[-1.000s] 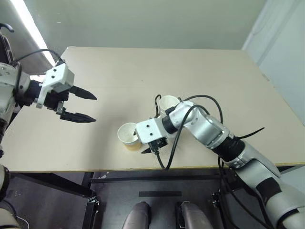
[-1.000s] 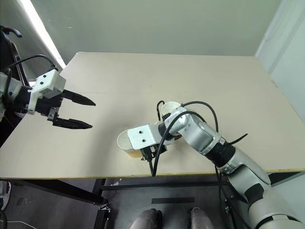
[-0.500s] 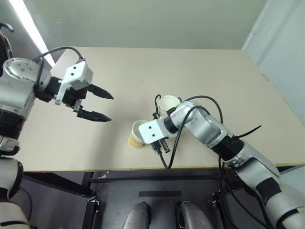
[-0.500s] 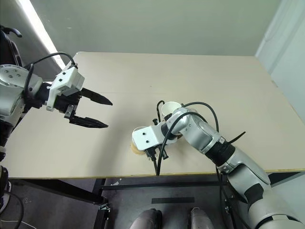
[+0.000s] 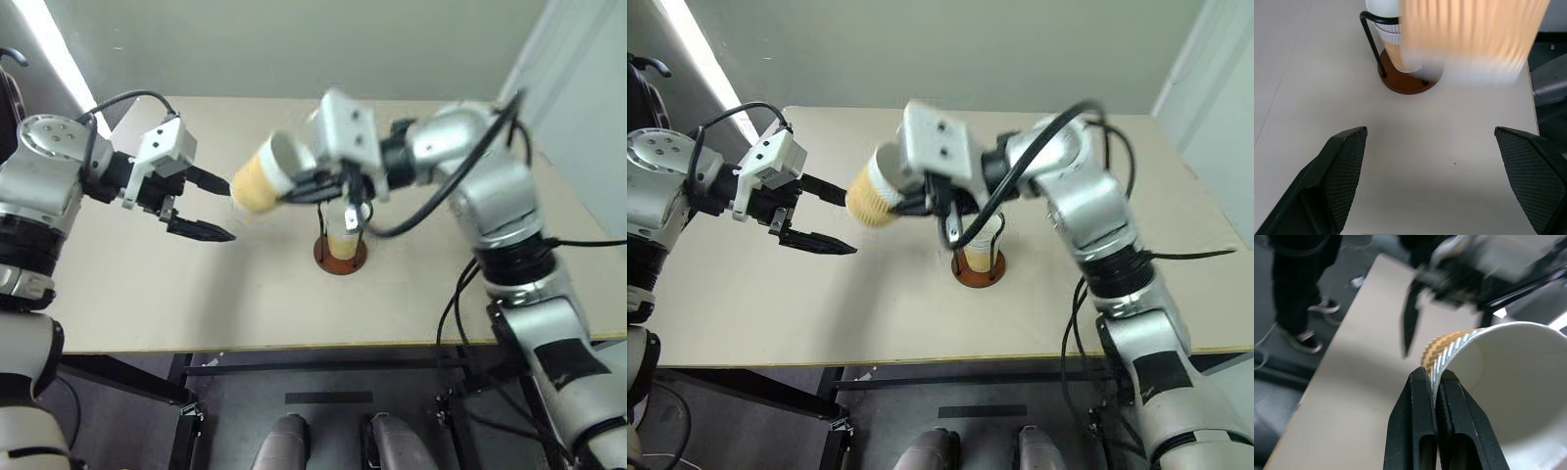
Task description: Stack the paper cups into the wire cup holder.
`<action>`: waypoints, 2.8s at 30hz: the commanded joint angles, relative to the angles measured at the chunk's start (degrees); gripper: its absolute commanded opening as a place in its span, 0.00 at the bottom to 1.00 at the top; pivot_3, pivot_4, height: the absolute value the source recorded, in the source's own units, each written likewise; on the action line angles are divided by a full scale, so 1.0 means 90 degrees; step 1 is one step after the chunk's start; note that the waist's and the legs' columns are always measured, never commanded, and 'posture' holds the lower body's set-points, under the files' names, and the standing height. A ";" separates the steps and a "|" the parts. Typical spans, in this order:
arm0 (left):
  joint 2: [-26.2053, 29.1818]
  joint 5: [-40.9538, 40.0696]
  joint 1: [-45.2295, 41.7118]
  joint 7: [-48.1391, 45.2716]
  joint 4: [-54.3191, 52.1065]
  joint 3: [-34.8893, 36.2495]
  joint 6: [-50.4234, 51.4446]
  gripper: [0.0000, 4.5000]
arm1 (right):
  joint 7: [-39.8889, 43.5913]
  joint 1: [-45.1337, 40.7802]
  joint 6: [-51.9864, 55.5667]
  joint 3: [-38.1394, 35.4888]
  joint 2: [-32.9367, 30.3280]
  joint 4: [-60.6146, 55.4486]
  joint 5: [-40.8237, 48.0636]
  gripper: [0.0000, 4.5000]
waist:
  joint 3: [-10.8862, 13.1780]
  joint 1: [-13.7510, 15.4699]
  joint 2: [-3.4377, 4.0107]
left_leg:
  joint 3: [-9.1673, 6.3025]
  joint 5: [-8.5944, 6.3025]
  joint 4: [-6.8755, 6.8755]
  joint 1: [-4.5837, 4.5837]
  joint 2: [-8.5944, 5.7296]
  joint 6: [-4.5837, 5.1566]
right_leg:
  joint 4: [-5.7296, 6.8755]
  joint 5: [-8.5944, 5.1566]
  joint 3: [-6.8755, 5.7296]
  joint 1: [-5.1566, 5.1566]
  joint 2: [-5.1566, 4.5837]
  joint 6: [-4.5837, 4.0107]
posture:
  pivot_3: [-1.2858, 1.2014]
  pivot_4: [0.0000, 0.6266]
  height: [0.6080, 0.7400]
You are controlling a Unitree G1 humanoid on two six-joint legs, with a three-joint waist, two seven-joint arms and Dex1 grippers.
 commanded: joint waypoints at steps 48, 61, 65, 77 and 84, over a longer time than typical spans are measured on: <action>-0.0902 0.0113 -0.0460 -0.0203 0.0304 0.1014 0.0032 1.00 | 0.1743 -0.0441 -0.4013 0.1294 -0.1320 0.2105 -0.2522 0.01 | 0.0001 0.0003 0.0001 | -0.0002 0.0005 0.0003 0.0001 0.0004 0.0007 | 0.0003 0.0035 -0.0003 0.0003 -0.0001 0.0059 | 0.52 0.24 1.00; -0.0960 0.0176 -0.0416 -0.0203 0.0314 0.1032 -0.0001 1.00 | 0.1645 -0.0664 -0.3486 0.0976 -0.0847 0.2183 -0.2295 0.36 | 0.0001 -0.0008 0.0001 | -0.0001 0.0006 0.0002 0.0002 0.0005 0.0006 | 0.0004 0.0036 -0.0004 0.0002 -0.0001 0.0058 | 0.52 0.24 1.00; -0.0975 0.0184 -0.0406 -0.0203 0.0316 0.1037 0.0004 1.00 | 0.1651 -0.0727 -0.2968 0.0802 -0.0725 0.2023 -0.2016 0.67 | 0.0001 0.0001 0.0001 | -0.0001 0.0007 0.0002 0.0000 0.0004 0.0006 | 0.0002 0.0030 -0.0005 0.0003 -0.0001 0.0049 | 0.52 0.24 1.00; -0.1703 0.0453 -0.0478 0.0542 0.0796 0.2108 0.0208 1.00 | 0.0015 0.0042 -0.0308 -0.0972 -0.0843 0.1907 -0.0817 0.75 | 0.0001 0.0023 0.0000 | -0.0001 0.0027 0.0006 0.0007 0.0003 -0.0023 | 0.0000 0.0014 -0.0005 0.0018 -0.0001 0.0022 | 0.52 0.24 1.00; -0.2145 0.0790 -0.0369 0.1768 0.1099 0.2733 -0.0002 1.00 | -0.1568 0.1059 -0.0112 -0.1956 -0.0825 0.2318 -0.0477 0.75 | 0.0004 0.0032 0.0006 | 0.0002 0.0032 0.0005 0.0028 0.0004 -0.0019 | 0.0002 0.0052 -0.0002 0.0034 -0.0002 0.0086 | 0.52 0.24 1.00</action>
